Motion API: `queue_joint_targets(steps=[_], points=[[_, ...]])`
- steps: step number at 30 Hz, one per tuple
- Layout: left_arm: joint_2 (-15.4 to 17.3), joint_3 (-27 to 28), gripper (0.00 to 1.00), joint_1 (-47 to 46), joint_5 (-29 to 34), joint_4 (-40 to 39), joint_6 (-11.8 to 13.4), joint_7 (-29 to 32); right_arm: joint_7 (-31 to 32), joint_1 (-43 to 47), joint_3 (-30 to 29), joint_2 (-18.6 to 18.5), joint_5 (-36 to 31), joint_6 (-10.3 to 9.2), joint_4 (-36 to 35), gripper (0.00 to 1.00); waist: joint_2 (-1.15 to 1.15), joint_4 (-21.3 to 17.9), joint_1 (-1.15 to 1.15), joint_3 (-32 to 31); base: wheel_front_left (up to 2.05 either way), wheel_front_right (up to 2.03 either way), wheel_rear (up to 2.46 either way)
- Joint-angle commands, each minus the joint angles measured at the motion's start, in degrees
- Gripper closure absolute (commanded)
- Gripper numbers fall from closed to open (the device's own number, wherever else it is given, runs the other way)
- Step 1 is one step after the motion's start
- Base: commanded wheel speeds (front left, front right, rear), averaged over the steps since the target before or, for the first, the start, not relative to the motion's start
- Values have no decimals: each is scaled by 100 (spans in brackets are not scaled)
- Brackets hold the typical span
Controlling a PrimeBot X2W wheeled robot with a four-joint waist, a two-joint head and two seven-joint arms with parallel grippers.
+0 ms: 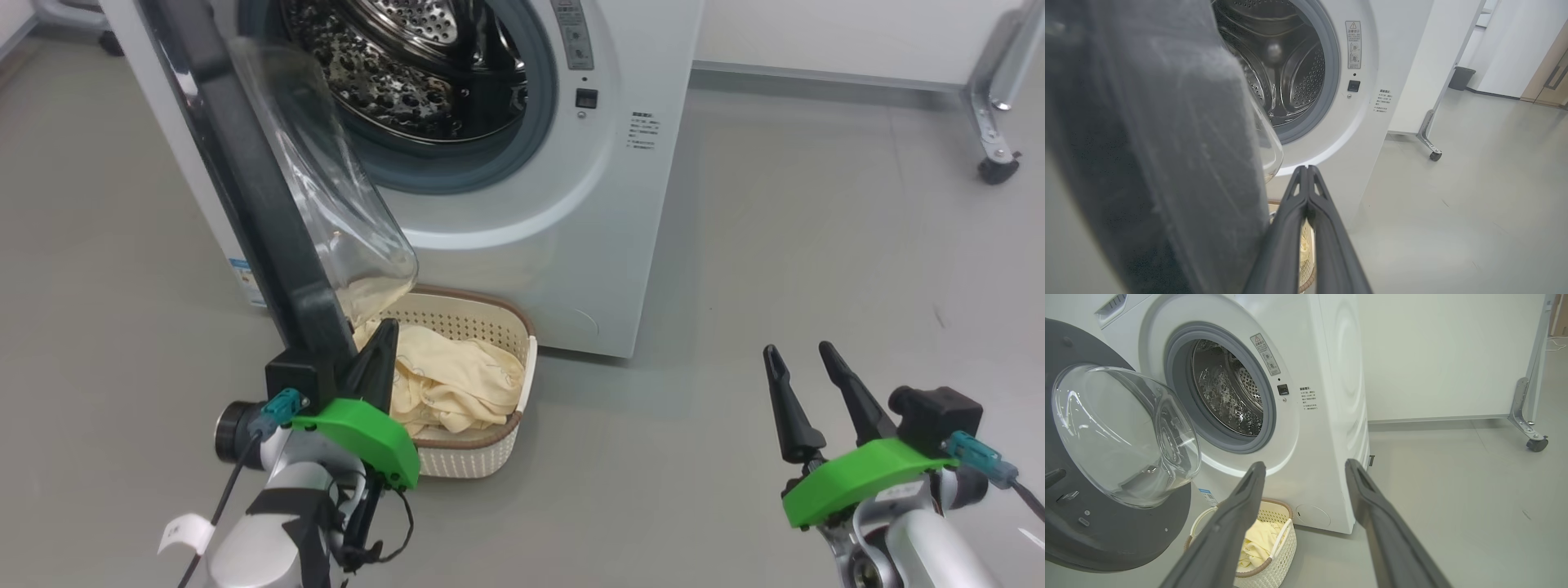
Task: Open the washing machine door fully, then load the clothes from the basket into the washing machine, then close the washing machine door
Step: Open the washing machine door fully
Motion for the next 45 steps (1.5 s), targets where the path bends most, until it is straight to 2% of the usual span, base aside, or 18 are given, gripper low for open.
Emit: queue_joint_targets(steps=[1, 15, 22, 33, 45], points=[[244, 275, 100, -205, -21, -133, 61, -78, -62, -133, 136, -70, -16, 20, -146, 0, 0, 216, 0, -52, 0, 0, 0], [359, 264, 100, -58, -35, -286, 129, -83, -62, -112, 95, -25, 9, 20, -106, 0, 0, 819, 0, -85, 0, 0, 0], [489, 384, 100, 22, -115, -414, 208, -84, -62, -96, 81, -1, 11, 20, -92, 0, 0, 999, 0, -81, 0, 0, 0], [768, 627, 100, 189, -252, -596, 334, -84, -62, -86, 85, 14, 3, 20, -93, 0, 0, 1153, 0, -4, 0, 0, 0], [1080, 1059, 100, 198, -431, -909, 473, -85, -62, -206, 105, -138, -38, 20, -113, 0, 0, 1170, 0, 394, 0, 0, 0]])
